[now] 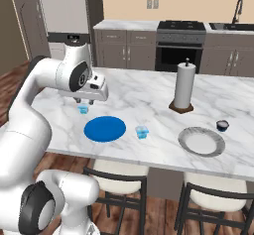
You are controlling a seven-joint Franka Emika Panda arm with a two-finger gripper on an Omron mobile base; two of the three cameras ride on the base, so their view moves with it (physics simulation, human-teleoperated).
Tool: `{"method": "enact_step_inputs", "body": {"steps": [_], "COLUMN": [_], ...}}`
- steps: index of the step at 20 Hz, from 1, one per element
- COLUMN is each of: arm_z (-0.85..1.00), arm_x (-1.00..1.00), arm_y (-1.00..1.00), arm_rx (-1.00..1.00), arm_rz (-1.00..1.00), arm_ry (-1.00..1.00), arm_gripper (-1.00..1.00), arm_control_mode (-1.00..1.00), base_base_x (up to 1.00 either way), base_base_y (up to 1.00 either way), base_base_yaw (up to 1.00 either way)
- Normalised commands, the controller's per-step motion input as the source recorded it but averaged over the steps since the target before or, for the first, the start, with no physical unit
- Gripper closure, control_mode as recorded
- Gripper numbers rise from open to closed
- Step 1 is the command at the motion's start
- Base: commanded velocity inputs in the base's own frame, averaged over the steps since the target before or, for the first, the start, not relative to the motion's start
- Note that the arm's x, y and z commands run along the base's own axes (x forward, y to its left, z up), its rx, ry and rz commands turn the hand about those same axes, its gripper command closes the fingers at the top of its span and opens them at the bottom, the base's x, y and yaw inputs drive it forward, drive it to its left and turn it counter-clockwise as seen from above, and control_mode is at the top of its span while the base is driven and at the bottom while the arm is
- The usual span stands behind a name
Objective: Place two yogurt containers on each plate.
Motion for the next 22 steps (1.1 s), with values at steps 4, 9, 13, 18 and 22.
{"method": "enact_step_inputs", "body": {"steps": [4,9,13,18,22], "arm_z": [-0.05,-0.14,-0.15,-0.17,-0.20], "arm_x": [0.00,-0.02,-0.02,0.00,0.00], "arm_y": [-0.09,-0.48,-0.54,-0.55,-0.44], "arm_rx": [0.00,0.03,0.00,0.00,0.00], "arm_rz": [0.00,0.06,0.26,0.29,0.28], "arm_ry": [0.00,0.00,0.00,0.01,0.02], "arm_gripper": [-1.00,-1.00,-1.00,-1.00,-1.00], "arm_control_mode": [-1.00,-1.00,-1.00,-1.00,-1.00], "base_base_x": [0.00,0.00,0.00,0.00,0.00], "base_base_y": [0.00,0.00,0.00,0.00,0.00], "base_base_yaw": [0.00,0.00,0.00,0.00,0.00]}}
